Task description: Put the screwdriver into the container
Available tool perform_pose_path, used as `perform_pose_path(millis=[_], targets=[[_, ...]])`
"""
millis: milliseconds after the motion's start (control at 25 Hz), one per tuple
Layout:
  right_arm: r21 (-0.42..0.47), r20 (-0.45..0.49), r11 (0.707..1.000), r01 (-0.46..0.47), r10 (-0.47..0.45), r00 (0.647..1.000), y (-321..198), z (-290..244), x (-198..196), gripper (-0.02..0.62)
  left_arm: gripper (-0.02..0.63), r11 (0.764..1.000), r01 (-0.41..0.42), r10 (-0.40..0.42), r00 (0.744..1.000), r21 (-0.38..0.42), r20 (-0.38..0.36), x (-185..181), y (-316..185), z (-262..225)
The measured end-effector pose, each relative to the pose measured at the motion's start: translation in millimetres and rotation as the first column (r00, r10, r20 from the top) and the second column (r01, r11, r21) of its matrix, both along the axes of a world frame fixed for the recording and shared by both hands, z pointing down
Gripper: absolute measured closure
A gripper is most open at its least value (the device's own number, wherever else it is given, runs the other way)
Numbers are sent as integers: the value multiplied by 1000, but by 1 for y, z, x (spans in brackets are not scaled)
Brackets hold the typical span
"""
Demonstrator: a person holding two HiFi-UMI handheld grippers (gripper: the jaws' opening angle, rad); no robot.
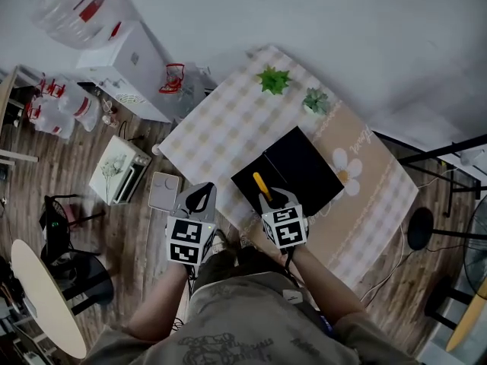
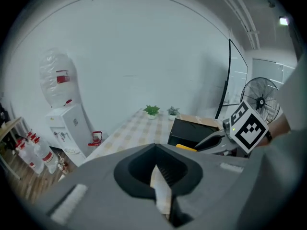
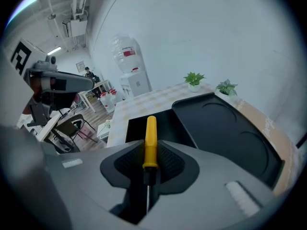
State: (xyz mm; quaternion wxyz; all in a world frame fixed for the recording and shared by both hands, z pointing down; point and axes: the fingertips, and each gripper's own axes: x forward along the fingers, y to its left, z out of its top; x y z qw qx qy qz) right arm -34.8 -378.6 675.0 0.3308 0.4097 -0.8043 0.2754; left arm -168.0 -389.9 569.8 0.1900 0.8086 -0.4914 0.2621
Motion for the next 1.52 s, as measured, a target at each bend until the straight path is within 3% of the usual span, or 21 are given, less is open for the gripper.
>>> perform_pose_path(millis=[440, 840, 960, 1200, 1400, 1520], targets=[[-80, -115, 997, -3, -6, 993, -3, 45, -2, 487, 604, 998, -57, 58, 998, -29, 24, -11, -1, 13], [-139, -168, 990, -24, 0, 986, -4, 65, -2, 488, 604, 998, -48, 48, 999, -49, 12, -29, 5, 14], [-144, -174, 989, -13, -12, 985, -3, 60, -5, 446, 604, 998, -44, 44, 999, -39, 15, -34, 6, 11], [-64, -128, 997, -42, 34, 991, -10, 19, -1, 451, 604, 999, -36, 36, 999, -7, 7, -42, 5, -7], [65, -36, 995, -77, 80, 996, -24, -50, -1, 486, 604, 997, -57, 57, 998, 45, 1, -45, -1, -42], [151, 27, 983, -104, 101, 994, -30, -97, -2, 513, 604, 991, -69, 70, 998, 114, -5, -45, -8, -70]])
